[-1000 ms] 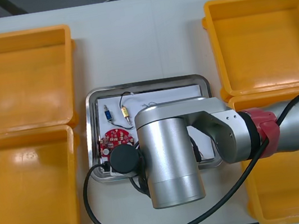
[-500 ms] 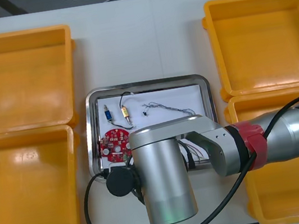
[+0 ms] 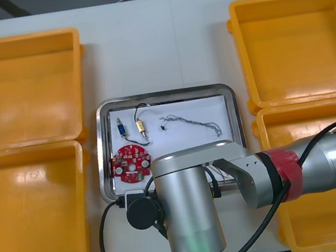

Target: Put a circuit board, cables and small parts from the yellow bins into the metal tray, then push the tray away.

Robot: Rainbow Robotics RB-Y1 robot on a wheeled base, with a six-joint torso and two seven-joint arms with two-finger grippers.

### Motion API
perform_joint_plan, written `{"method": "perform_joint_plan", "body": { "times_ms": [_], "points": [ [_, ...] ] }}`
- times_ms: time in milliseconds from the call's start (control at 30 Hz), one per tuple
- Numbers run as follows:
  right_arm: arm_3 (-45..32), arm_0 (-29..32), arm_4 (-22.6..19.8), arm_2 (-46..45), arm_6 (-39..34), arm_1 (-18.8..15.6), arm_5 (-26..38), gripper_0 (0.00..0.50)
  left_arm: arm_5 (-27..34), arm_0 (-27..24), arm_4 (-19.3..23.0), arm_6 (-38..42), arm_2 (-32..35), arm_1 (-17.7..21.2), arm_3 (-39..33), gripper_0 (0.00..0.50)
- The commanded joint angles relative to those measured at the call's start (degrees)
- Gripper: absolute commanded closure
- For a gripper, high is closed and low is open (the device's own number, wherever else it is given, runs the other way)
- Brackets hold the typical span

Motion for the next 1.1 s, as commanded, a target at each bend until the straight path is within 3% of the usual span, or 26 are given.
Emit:
{"method": "perform_joint_plan", "body": {
  "times_ms": [33,367,400,433,467,500,567,1100],
  "points": [
    [0.7,1.0,1.0,1.0,3.1,1.6,-1.1,0.0,-0.5,1.1,0.6,-1.8,1.3,0.1,-2.2,0.0],
    [2.5,1.1,1.7,1.2,3.5,2.1,-1.8,0.006,-0.5,2.0,0.5,-1.8,1.3,0.1,-3.4,0.0],
    [2.5,1.1,1.7,1.2,3.5,2.0,-1.8,0.065,-0.5,2.0,0.6,-1.8,1.3,0.1,-3.4,0.0],
    [2.5,1.1,1.7,1.2,3.5,2.1,-1.8,0.094,-0.5,2.1,0.5,-1.8,1.3,0.1,-3.4,0.0],
    [2.5,1.1,1.7,1.2,3.6,2.1,-1.8,0.213,-0.5,2.2,0.5,-1.8,1.3,0.1,-3.6,0.0],
    [2.5,1.1,1.7,1.2,3.6,2.1,-1.7,0.368,-0.5,2.3,0.5,-1.8,1.3,0.1,-3.7,0.0],
    [2.5,1.1,2.0,1.2,3.5,2.0,-1.7,0.488,-0.5,2.4,0.4,-1.8,1.3,0.1,-4.0,0.0],
    [2.5,-2.7,4.0,1.2,2.7,0.2,-2.0,0.5,-0.9,2.4,0.4,-1.7,1.3,-0.2,-3.9,0.0]
  ]
}}
